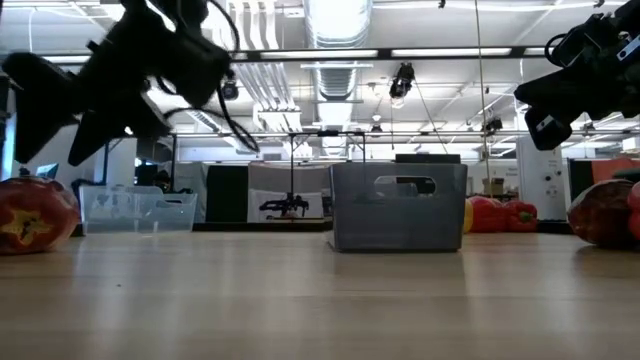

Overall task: Sort produce into baskets
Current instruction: Put the red apple into the transparent bin

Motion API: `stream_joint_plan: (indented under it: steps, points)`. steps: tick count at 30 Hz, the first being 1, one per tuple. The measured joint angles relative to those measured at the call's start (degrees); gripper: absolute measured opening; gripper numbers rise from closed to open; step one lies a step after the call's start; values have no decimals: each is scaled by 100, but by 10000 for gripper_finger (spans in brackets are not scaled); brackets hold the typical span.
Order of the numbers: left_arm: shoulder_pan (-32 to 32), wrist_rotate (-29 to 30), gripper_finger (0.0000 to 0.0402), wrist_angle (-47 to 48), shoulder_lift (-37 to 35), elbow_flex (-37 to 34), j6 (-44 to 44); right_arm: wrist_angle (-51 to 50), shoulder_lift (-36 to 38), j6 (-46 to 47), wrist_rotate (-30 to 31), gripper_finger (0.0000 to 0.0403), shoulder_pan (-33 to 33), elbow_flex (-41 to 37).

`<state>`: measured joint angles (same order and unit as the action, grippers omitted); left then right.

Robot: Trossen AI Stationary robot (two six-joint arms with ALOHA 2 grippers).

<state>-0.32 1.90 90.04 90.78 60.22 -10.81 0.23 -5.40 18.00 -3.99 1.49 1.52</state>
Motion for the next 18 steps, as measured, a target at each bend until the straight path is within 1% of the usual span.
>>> stream_joint_plan:
  steps: [3,7,11,13,16,18]
  points:
    - [-426,-77,386,-102,-420,5,22,0,0,0,0,13,1,0]
    - [-1309,-282,379,-540,-1117,-73,199,1,-1,0,0,13,1,0]
    - [-2006,-269,382,-960,-1612,-488,221,0,-1,-1,-2,13,-1,-1]
    - [-2160,-281,387,-1205,-1741,-776,145,0,1,0,0,13,1,-2]
    - [-2189,-221,397,-1455,-1773,-1193,75,0,0,0,0,13,-1,-1]
    - [-2190,-74,399,-1529,-1720,-1363,99,2,1,0,0,13,-1,-2]
